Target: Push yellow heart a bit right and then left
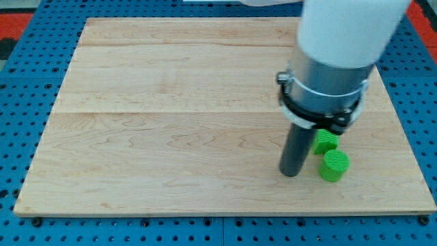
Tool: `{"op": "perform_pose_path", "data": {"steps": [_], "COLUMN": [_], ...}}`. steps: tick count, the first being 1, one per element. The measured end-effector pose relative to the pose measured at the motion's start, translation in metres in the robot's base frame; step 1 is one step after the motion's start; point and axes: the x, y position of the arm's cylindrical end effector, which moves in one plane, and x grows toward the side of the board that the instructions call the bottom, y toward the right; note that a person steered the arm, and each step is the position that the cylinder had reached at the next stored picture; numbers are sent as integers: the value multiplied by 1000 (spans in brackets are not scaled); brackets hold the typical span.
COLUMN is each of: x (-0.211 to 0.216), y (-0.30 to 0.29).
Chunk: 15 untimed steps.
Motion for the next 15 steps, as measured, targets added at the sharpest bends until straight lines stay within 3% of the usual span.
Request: {"op": "perform_pose_path", "data": {"steps": [2,3,4,7,12,13,14,15], "x": [-23,-65,-79,-88,-106,-73,7,60], "y": [-47,-35,4,78,58,22,9,25]}}
